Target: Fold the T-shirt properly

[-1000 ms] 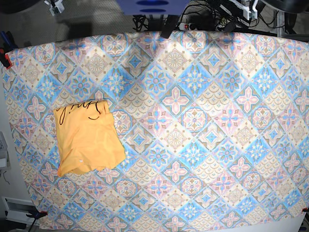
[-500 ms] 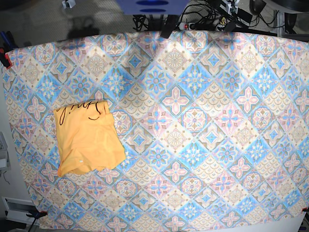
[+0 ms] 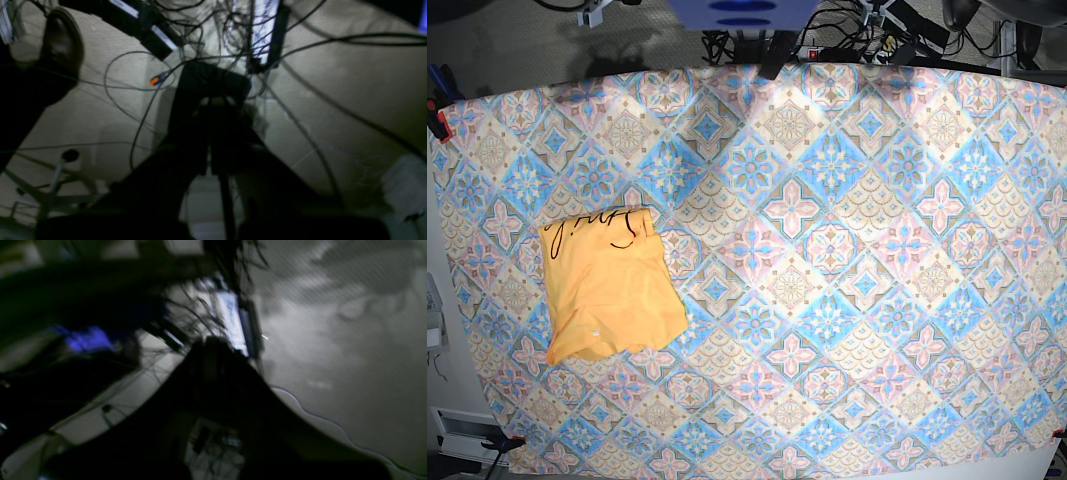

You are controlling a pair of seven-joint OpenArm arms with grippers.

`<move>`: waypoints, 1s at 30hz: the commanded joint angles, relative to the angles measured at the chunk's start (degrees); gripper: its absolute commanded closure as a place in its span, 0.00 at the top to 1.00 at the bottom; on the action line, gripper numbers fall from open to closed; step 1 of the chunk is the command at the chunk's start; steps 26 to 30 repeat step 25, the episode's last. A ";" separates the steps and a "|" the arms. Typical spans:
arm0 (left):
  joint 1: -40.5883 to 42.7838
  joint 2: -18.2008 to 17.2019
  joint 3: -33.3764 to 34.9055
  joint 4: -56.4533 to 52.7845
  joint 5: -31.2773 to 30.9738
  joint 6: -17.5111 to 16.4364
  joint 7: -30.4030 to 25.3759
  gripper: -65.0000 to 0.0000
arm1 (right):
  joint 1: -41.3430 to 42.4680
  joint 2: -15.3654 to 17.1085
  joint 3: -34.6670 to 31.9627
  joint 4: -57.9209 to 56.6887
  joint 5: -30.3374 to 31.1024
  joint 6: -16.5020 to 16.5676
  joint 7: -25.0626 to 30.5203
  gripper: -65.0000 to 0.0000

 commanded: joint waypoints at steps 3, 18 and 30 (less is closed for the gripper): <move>-3.74 -1.14 4.32 -8.77 0.06 0.11 -6.36 0.00 | 0.94 -1.31 -0.29 -0.96 -0.33 0.32 0.03 0.00; -12.88 0.53 10.82 -16.33 0.14 0.19 -11.81 0.00 | 6.74 -7.29 -0.29 -0.88 -0.24 -12.34 0.03 0.00; -13.59 0.53 10.74 -16.33 -0.30 0.19 -11.81 0.00 | 8.68 -12.65 -0.38 -0.35 -0.33 -12.34 0.03 0.00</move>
